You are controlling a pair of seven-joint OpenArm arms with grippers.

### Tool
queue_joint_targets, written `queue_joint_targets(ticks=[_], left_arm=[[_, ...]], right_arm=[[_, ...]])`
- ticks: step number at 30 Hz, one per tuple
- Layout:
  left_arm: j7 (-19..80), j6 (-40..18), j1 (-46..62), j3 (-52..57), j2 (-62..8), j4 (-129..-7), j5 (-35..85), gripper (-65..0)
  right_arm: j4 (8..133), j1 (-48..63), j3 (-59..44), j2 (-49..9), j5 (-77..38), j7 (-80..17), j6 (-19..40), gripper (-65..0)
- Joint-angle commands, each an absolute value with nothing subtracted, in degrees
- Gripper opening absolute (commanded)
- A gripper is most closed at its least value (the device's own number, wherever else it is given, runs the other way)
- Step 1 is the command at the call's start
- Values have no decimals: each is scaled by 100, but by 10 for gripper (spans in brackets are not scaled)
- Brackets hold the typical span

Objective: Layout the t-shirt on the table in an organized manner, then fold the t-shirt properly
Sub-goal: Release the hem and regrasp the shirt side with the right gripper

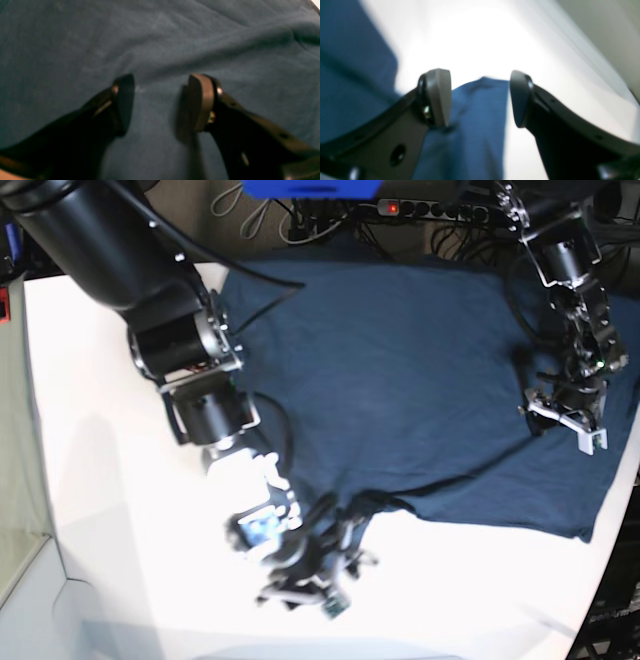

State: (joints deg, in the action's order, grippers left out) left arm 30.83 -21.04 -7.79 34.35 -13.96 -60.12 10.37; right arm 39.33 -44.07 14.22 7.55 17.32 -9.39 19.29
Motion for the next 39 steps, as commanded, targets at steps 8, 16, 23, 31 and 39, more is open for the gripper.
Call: queue_joint_targets(ticks=[8, 16, 23, 31, 39], left_arm=[[3565, -1956, -629, 3442, -1552, -5965, 822, -309], [3626, -1956, -629, 3442, -1534, -6255, 822, -309], [3864, -1956, -620, 3468, -1358, -7037, 831, -308], [4716, -1956, -611, 4013, -1007, -8444, 1103, -307], [4954, -1956, -119, 3996, -1007, -8848, 1305, -307]], right_arm=[[4013, -4057, 558, 523, 1719, -927, 1868, -650], [3433, -3820, 514, 558, 1719, -892, 1868, -650], [2985, -3820, 514, 312, 1719, -884, 1868, -650], [2941, -3908, 549, -330, 1727, -523, 1833, -650], [2484, -4497, 514, -875, 1727, -259, 1824, -650]])
